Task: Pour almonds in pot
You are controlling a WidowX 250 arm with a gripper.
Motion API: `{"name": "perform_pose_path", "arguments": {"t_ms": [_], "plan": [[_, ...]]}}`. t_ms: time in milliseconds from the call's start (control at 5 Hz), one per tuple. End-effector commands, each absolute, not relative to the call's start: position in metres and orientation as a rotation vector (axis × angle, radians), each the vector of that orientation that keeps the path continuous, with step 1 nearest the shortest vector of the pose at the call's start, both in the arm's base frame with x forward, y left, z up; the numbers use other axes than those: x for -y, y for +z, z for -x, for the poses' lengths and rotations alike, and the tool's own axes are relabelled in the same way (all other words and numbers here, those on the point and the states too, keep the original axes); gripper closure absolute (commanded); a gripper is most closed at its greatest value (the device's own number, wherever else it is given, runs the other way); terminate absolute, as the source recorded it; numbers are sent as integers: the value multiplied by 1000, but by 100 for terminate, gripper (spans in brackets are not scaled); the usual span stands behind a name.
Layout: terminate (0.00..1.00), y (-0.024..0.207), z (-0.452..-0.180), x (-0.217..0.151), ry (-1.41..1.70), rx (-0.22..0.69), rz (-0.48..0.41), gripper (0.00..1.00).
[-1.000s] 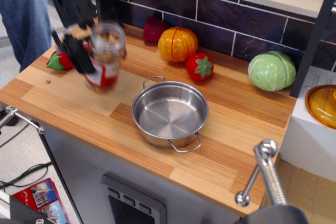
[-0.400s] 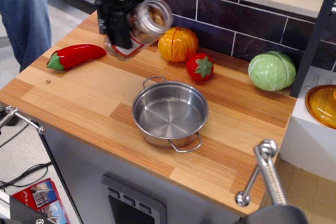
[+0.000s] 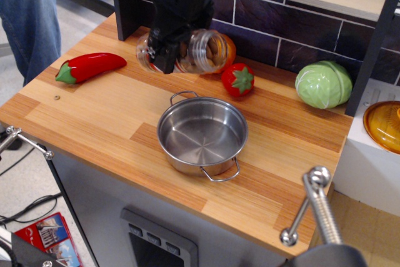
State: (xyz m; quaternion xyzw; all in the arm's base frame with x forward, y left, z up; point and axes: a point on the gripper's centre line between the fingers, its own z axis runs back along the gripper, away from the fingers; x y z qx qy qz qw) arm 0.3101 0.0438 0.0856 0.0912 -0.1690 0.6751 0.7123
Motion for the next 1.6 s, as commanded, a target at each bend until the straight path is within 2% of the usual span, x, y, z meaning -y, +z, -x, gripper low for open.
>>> {"name": "perform_pose_path", "arguments": {"t_ms": [0,400,600,1000,1400], "plan": [[0,92,-297,-31,1300,659,-260,100],[0,94,-286,-17,1076,832,-299,100],[0,90,-293,-17,1045,888,-337,100],[0,86,-313,-27,1005,986,-404,100],[0,79,-307,-37,941,1017,-430,100]]}}
